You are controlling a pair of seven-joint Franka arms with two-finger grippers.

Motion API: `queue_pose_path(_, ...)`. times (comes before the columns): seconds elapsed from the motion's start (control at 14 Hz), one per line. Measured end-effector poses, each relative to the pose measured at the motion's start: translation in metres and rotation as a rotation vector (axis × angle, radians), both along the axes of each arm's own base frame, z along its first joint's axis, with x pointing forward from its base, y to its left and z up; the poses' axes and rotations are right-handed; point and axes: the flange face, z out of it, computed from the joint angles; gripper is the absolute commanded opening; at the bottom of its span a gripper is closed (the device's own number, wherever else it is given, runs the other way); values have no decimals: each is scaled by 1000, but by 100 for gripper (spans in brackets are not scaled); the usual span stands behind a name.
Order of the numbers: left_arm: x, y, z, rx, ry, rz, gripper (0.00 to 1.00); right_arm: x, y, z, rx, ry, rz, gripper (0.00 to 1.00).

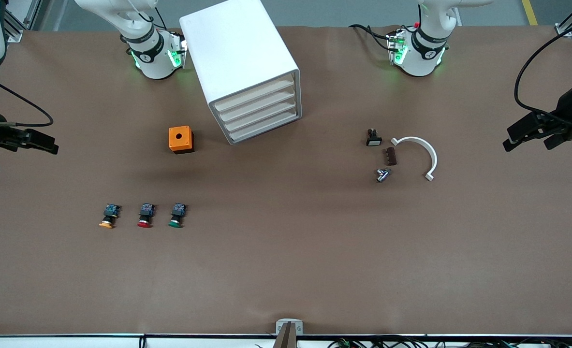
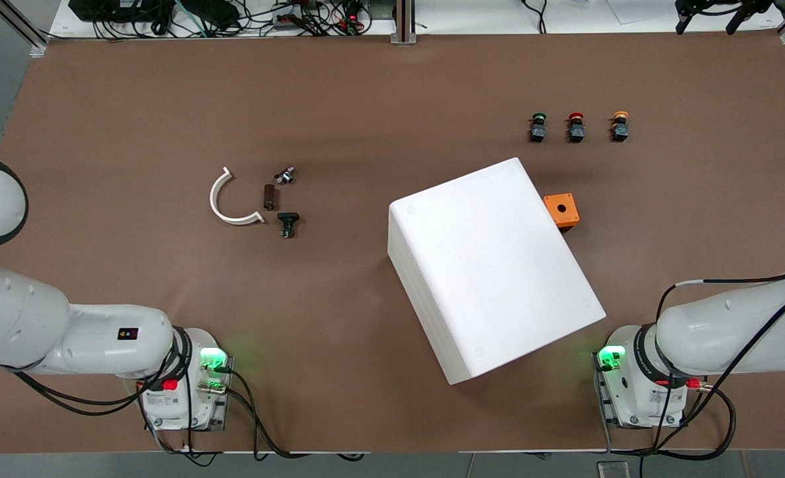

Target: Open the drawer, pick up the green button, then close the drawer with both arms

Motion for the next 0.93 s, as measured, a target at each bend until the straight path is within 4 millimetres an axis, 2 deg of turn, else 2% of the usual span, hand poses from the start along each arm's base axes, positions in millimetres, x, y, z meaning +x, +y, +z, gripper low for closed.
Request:
queue_pose_path(0.36, 0, 0, 0, 0, 1, 0, 100, 0, -1, 16, -2, -21, -3, 100)
queue_pose_path(0.72, 0, 0, 0, 0, 1, 0, 100, -11, -17, 25, 3, 36, -39, 100)
queue_pose_path(0.93, 0, 0, 0, 0, 2, 0, 100, -20, -16, 34, 7, 61, -38, 100)
